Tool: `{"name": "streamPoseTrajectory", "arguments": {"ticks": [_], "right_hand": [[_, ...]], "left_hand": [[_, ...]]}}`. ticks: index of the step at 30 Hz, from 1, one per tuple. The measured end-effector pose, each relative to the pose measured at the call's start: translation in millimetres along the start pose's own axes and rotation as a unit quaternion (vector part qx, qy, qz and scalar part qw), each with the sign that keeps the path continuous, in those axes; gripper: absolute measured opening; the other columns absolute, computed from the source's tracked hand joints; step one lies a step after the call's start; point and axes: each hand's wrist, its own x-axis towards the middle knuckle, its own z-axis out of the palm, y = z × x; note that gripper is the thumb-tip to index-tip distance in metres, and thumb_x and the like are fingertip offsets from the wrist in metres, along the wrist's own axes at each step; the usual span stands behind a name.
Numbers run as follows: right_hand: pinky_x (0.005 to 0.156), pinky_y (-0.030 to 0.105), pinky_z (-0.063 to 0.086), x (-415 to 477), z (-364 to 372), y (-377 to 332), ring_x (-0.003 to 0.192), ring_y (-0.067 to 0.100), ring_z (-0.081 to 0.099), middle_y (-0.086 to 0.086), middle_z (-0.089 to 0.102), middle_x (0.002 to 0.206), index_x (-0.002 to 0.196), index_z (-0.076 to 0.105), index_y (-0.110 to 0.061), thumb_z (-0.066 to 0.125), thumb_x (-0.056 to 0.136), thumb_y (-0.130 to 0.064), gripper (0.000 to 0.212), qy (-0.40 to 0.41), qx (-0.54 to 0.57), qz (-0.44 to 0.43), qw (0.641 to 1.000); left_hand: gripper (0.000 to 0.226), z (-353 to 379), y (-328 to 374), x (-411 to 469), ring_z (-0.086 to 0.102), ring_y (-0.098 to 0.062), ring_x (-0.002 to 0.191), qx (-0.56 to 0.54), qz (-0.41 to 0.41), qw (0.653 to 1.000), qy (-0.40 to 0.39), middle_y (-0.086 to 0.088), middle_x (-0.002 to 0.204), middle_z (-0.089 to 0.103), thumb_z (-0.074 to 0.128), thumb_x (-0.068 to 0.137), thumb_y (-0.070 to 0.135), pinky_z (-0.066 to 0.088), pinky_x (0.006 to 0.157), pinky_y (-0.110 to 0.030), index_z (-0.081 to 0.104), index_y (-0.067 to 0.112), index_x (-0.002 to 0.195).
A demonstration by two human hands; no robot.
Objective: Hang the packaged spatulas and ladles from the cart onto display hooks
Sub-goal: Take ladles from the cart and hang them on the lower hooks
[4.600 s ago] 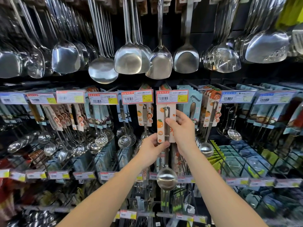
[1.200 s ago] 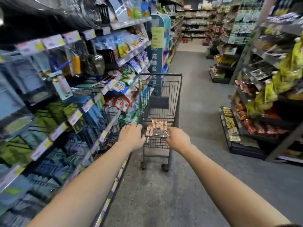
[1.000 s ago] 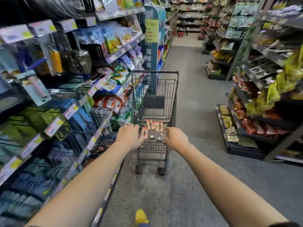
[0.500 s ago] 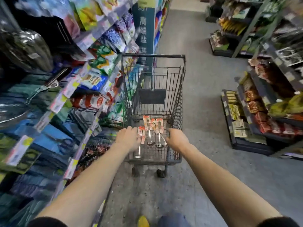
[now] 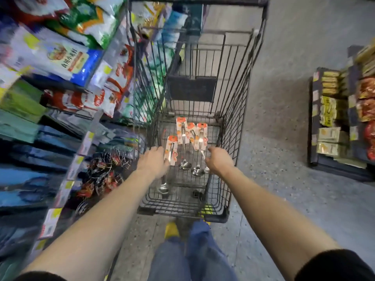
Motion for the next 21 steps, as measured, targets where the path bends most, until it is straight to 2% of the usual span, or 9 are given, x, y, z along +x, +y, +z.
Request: {"name": "streamPoseTrajectory", "arguments": {"ticks": [4,6,8,11,13,15,17,19,21], "right_hand": [[0.079,0.043,0.064,60.4,24.9,11.8,0.085,0.025,0.074,0.013,0.071,0.114,0.13,0.061,-0.006,0.065,0.093,-0.004,0.037,-0.042,0.02,0.046,0.998],[0.082,0.042,0.064,91.2,40.1,18.2,0.088,0.026,0.073,0.014,0.071,0.113,0.129,0.06,-0.003,0.069,0.092,-0.008,0.038,-0.052,0.037,0.07,0.995],[0.088,0.035,0.059,121.1,57.9,26.2,0.096,0.027,0.071,0.015,0.069,0.119,0.131,0.058,-0.002,0.069,0.094,-0.014,0.04,-0.056,0.046,0.093,0.993],[0.074,0.029,0.053,167.6,88.3,37.9,0.085,0.027,0.064,0.016,0.072,0.112,0.122,0.066,-0.004,0.057,0.1,-0.018,0.027,-0.03,0.071,0.125,0.989],[0.074,0.038,0.061,196.2,110.1,43.7,0.082,0.032,0.07,0.014,0.074,0.099,0.112,0.07,-0.008,0.061,0.097,-0.029,0.028,-0.01,0.108,0.143,0.984],[0.075,0.044,0.063,221.1,129.8,47.4,0.083,0.034,0.072,0.012,0.075,0.094,0.108,0.072,-0.011,0.067,0.091,-0.038,0.032,0.003,0.144,0.156,0.977],[0.078,0.044,0.062,244.5,148.4,50.5,0.086,0.029,0.073,0.01,0.075,0.098,0.112,0.069,-0.012,0.071,0.088,-0.038,0.036,0.009,0.183,0.167,0.969],[0.078,0.045,0.063,262.7,163.6,51.5,0.086,0.027,0.072,0.009,0.074,0.103,0.113,0.065,-0.013,0.075,0.08,-0.045,0.046,0.022,0.207,0.177,0.962],[0.086,0.048,0.06,272.4,171.5,48.3,0.102,0.032,0.067,0.013,0.065,0.119,0.12,0.056,-0.011,0.078,0.075,-0.046,0.061,0.041,0.202,0.192,0.96]], "left_hand": [[0.04,37.0,0.1,55.8,0.059,-0.039,0.119,-0.01,-0.012,0.999,-0.049,-0.018,0.13,0.058,0.055,0.099,0.033,0.053,0.096,-0.049,0.054,0.009,0.131],[0.037,58.0,-4.5,85.8,0.061,-0.041,0.116,-0.022,-0.021,0.997,-0.068,-0.019,0.123,0.06,0.054,0.098,0.032,0.054,0.094,-0.051,0.055,0.008,0.126],[0.037,81.3,-11.0,115.1,0.062,-0.041,0.116,-0.03,-0.029,0.996,-0.084,-0.02,0.121,0.061,0.055,0.096,0.029,0.054,0.096,-0.052,0.056,0.007,0.126],[0.043,120.4,-21.3,155.4,0.062,-0.041,0.115,-0.031,-0.043,0.993,-0.101,-0.02,0.124,0.061,0.058,0.094,0.026,0.053,0.098,-0.051,0.052,0.007,0.132],[0.048,145.9,-28.1,179.2,0.061,-0.041,0.118,-0.028,-0.057,0.992,-0.11,-0.017,0.127,0.059,0.061,0.093,0.027,0.053,0.099,-0.051,0.048,0.01,0.136],[0.053,169.5,-33.2,198.7,0.057,-0.039,0.123,-0.008,-0.071,0.991,-0.111,-0.015,0.132,0.053,0.061,0.096,0.031,0.052,0.099,-0.048,0.043,0.011,0.141],[0.053,189.7,-35.7,213.9,0.055,-0.035,0.125,-0.001,-0.08,0.992,-0.098,-0.015,0.135,0.05,0.061,0.097,0.033,0.049,0.097,-0.045,0.042,0.009,0.141],[0.056,205.2,-38.1,224.7,0.053,-0.034,0.126,-0.042,-0.11,0.989,-0.084,-0.015,0.137,0.048,0.065,0.096,0.034,0.049,0.096,-0.045,0.042,0.009,0.141],[0.061,215.7,-42.9,233.9,0.051,-0.036,0.127,-0.085,-0.137,0.984,-0.069,-0.015,0.139,0.046,0.072,0.092,0.032,0.047,0.099,-0.047,0.043,0.01,0.141]]}}
